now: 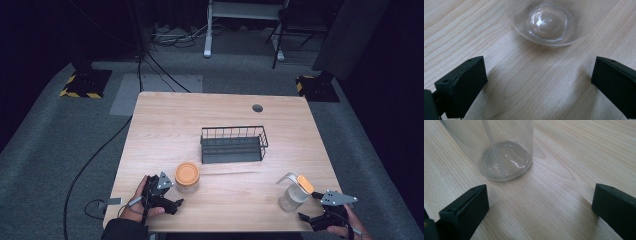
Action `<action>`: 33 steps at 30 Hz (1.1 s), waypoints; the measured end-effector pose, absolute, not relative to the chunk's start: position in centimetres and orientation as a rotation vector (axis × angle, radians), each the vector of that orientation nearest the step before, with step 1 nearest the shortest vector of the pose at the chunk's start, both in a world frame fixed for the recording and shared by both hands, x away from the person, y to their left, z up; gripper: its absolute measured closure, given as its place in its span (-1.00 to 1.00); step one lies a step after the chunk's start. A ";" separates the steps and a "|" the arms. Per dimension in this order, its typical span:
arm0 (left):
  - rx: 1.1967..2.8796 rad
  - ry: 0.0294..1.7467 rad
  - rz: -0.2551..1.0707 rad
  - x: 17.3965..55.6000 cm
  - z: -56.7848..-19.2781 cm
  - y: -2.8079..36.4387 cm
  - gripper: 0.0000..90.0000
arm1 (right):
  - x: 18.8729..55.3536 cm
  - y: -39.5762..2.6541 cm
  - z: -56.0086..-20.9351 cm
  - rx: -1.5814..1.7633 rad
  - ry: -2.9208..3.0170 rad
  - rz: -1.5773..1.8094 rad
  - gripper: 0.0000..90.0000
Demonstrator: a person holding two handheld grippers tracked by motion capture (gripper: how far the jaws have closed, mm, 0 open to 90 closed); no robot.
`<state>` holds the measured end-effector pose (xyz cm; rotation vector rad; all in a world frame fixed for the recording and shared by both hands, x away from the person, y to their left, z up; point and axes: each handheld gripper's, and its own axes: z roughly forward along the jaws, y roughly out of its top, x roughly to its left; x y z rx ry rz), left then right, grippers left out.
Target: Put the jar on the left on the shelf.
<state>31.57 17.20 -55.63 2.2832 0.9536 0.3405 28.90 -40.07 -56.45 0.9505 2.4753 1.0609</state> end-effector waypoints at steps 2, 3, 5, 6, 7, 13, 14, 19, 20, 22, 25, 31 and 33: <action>2.282 0.954 0.342 31.6 -55.6 17.2 -1.00 | 28.9 -40.1 -56.5 0.950 2.475 1.062 -1.00; 2.279 0.955 0.343 31.5 -55.7 17.2 -1.00 | 28.9 -40.1 -56.5 0.951 2.474 1.062 -1.00; 2.278 0.958 0.344 31.5 -55.7 17.2 -1.00 | 28.9 -40.1 -56.5 0.953 2.471 1.064 -1.00; 2.280 0.959 0.344 31.5 -55.6 17.2 -1.00 | 28.8 -40.1 -56.5 0.954 2.467 1.067 -1.00; 2.280 0.959 0.344 31.5 -55.6 17.2 -1.00 | 28.8 -40.1 -56.5 0.956 2.464 1.068 -1.00; 2.288 0.963 0.343 31.6 -55.6 17.1 -1.00 | 28.8 -40.1 -56.5 0.956 2.463 1.068 -1.00; 2.289 0.963 0.342 31.6 -55.6 17.1 -1.00 | 28.8 -40.1 -56.5 0.957 2.462 1.068 -1.00; 2.300 0.975 0.340 31.6 -55.4 17.0 -0.99 | 28.8 -40.1 -56.5 0.957 2.462 1.069 -1.00; 2.306 0.979 0.339 31.6 -55.4 17.0 -0.99 | 28.8 -40.1 -56.5 0.958 2.462 1.069 -1.00; 2.327 0.983 0.330 31.5 -55.2 16.9 -0.99 | 28.8 -40.1 -56.5 0.957 2.462 1.069 -1.00; 2.339 0.995 0.327 31.5 -55.1 16.9 -0.99 | 28.8 -40.1 -56.5 0.957 2.461 1.070 -1.00; 2.356 1.001 0.320 31.5 -55.0 16.9 -0.98 | 28.8 -40.1 -56.5 0.957 2.462 1.070 -1.00; 2.355 1.009 0.322 31.5 -54.9 16.9 -0.98 | 28.8 -40.1 -56.6 0.957 2.461 1.070 -1.00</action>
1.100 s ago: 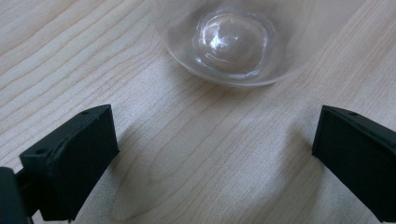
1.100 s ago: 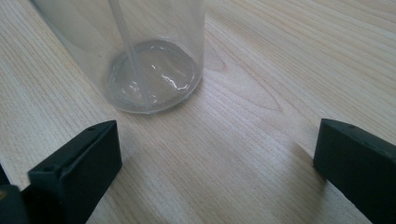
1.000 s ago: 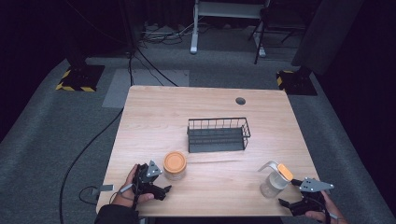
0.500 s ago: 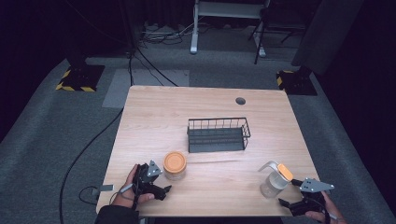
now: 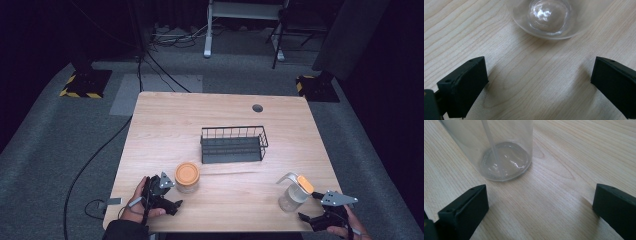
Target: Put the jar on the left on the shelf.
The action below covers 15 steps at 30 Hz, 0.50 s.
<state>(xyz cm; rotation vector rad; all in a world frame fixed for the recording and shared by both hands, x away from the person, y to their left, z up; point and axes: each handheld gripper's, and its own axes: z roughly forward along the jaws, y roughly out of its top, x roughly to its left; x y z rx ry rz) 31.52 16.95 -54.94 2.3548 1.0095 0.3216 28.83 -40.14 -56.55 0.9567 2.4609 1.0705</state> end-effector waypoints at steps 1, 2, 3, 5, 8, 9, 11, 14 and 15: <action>2.353 1.015 0.322 31.5 -54.9 17.0 -0.98 | 28.8 -40.1 -56.6 0.957 2.461 1.071 -1.00; 2.354 1.016 0.326 31.5 -54.9 17.0 -0.97 | 28.8 -40.1 -56.6 0.957 2.461 1.071 -1.00; 2.355 1.015 0.334 31.5 -54.8 17.0 -0.96 | 28.8 -40.1 -56.6 0.956 2.462 1.072 -1.00; 2.354 1.015 0.336 31.4 -54.8 17.0 -0.93 | 28.8 -40.1 -56.6 0.957 2.462 1.072 -1.00; 2.355 1.011 0.337 31.3 -54.6 16.9 -0.93 | 28.8 -40.2 -56.6 0.956 2.461 1.072 -1.00; 2.354 1.008 0.341 31.3 -54.5 16.9 -0.93 | 28.8 -40.2 -56.6 0.956 2.461 1.072 -1.00; 2.354 1.004 0.345 31.2 -54.4 16.8 -0.93 | 28.8 -40.2 -56.6 0.956 2.461 1.072 -1.00; 2.366 1.000 0.345 31.1 -54.1 16.7 -0.93 | 28.8 -40.2 -56.6 0.957 2.461 1.072 -1.00; 2.362 1.003 0.341 31.1 -54.1 16.7 -0.93 | 28.8 -40.2 -56.6 0.957 2.461 1.072 -1.00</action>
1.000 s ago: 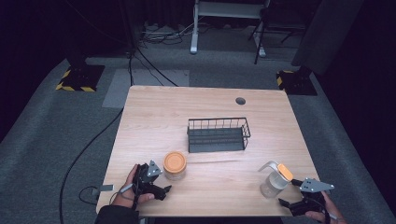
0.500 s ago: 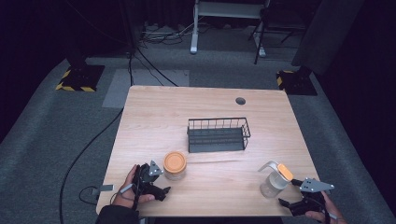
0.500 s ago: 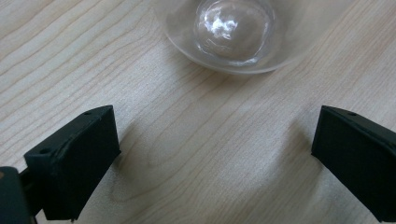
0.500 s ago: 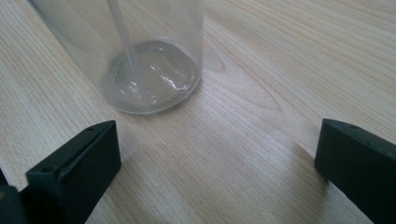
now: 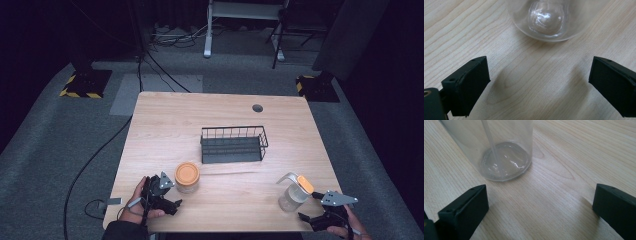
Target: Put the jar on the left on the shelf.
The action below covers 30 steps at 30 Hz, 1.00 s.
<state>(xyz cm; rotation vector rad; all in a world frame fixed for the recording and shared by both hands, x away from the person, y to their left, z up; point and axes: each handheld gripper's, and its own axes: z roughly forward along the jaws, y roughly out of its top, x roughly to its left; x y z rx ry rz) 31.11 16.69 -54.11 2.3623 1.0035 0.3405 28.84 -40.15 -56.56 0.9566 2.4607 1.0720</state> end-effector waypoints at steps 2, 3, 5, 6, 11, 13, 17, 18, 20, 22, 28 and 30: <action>2.370 1.003 0.342 31.2 -54.0 16.6 -0.93 | 28.8 -40.2 -56.6 0.957 2.461 1.072 -1.00; 2.369 1.007 0.343 31.2 -53.9 16.6 -0.93 | 28.8 -40.2 -56.6 0.956 2.461 1.072 -1.00; 2.362 1.007 0.342 31.2 -53.8 16.5 -0.93 | 28.8 -40.2 -56.6 0.956 2.460 1.072 -1.00; 2.361 1.004 0.344 31.2 -53.7 16.5 -0.93 | 28.8 -40.2 -56.6 0.956 2.461 1.073 -1.00; 2.361 0.997 0.349 31.1 -53.4 16.4 -0.93 | 28.8 -40.2 -56.6 0.956 2.461 1.073 -1.00; 2.361 0.997 0.349 31.1 -53.4 16.4 -0.93 | 28.8 -40.2 -56.6 0.956 2.461 1.073 -1.00; 2.356 0.978 0.355 31.2 -52.9 15.9 -0.93 | 28.8 -40.2 -56.6 0.954 2.461 1.074 -1.00; 2.358 0.975 0.358 31.2 -52.8 15.9 -0.93 | 28.8 -40.2 -56.6 0.955 2.461 1.074 -1.00; 2.355 0.980 0.356 31.2 -52.8 15.7 -0.93 | 28.8 -40.2 -56.6 0.955 2.461 1.073 -1.00; 2.359 0.982 0.349 31.2 -52.7 15.6 -0.93 | 28.8 -40.2 -56.6 0.955 2.461 1.073 -1.00; 2.357 0.990 0.357 31.5 -52.4 15.2 -0.93 | 28.8 -40.2 -56.6 0.955 2.461 1.073 -1.00; 2.347 0.995 0.356 31.6 -52.3 15.0 -0.93 | 28.8 -40.2 -56.6 0.955 2.460 1.073 -1.00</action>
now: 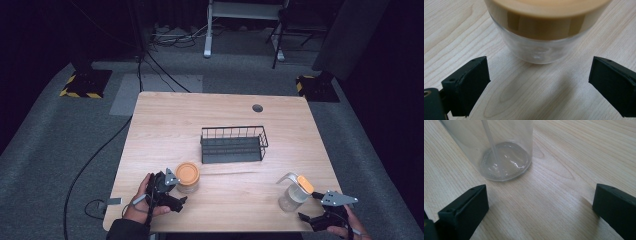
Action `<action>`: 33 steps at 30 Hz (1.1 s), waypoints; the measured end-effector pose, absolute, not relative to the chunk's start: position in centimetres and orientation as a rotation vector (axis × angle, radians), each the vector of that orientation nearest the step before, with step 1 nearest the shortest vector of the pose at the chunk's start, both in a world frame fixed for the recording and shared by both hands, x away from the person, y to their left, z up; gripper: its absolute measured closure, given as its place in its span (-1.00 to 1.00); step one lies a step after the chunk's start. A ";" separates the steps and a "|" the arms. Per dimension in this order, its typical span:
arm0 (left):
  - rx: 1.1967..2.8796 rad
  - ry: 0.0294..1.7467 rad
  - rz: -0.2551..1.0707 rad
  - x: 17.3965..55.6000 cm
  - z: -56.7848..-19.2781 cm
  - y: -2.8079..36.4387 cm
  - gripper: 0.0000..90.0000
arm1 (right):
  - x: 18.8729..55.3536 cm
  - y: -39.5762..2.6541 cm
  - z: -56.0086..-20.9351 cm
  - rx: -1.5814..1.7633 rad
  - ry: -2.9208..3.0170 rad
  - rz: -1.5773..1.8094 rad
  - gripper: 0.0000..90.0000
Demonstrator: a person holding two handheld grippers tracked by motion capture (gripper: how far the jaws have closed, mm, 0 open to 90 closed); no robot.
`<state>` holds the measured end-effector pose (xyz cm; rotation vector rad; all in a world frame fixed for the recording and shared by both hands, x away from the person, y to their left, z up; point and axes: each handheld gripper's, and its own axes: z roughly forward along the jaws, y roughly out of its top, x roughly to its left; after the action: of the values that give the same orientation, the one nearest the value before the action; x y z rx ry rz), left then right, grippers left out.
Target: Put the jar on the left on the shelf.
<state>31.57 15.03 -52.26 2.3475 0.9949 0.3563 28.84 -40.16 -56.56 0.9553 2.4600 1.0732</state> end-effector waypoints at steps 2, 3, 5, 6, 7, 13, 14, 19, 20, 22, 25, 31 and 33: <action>2.344 0.992 0.359 31.6 -52.1 14.9 -0.93 | 28.8 -40.2 -56.6 0.955 2.460 1.073 -1.00; 2.342 0.990 0.363 31.6 -52.1 14.9 -0.93 | 28.8 -40.2 -56.6 0.955 2.461 1.073 -1.00; 2.330 0.995 0.359 31.8 -51.9 14.8 -0.93 | 28.8 -40.2 -56.6 0.955 2.460 1.073 -1.00; 2.326 0.995 0.360 31.8 -51.9 14.7 -0.93 | 28.8 -40.2 -56.6 0.955 2.460 1.073 -1.00; 2.321 0.991 0.362 31.8 -51.8 14.6 -0.93 | 28.8 -40.2 -56.6 0.955 2.461 1.073 -1.00; 2.301 0.996 0.364 32.2 -51.6 14.2 -0.93 | 28.8 -40.2 -56.6 0.955 2.460 1.073 -1.00; 2.301 0.995 0.365 32.3 -51.6 14.2 -0.93 | 28.8 -40.2 -56.6 0.955 2.460 1.074 -1.00; 2.301 0.999 0.360 32.6 -51.6 13.8 -0.93 | 28.8 -40.2 -56.6 0.954 2.460 1.074 -1.00; 2.303 0.999 0.356 32.7 -51.6 13.8 -0.93 | 28.8 -40.2 -56.6 0.955 2.460 1.074 -1.00; 2.303 0.997 0.359 32.8 -51.6 13.7 -0.93 | 28.8 -40.2 -56.6 0.954 2.460 1.074 -1.00; 2.287 0.999 0.351 32.9 -51.5 13.5 -0.93 | 28.8 -40.2 -56.6 0.954 2.461 1.075 -1.00; 2.267 1.013 0.346 33.5 -51.5 13.0 -0.92 | 28.8 -40.2 -56.6 0.954 2.460 1.075 -1.00; 2.250 1.026 0.339 33.7 -51.6 13.0 -0.92 | 28.8 -40.2 -56.6 0.953 2.461 1.075 -1.00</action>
<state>33.67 13.00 -51.58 2.2502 1.0263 0.3387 28.84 -40.18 -56.57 0.9532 2.4605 1.0748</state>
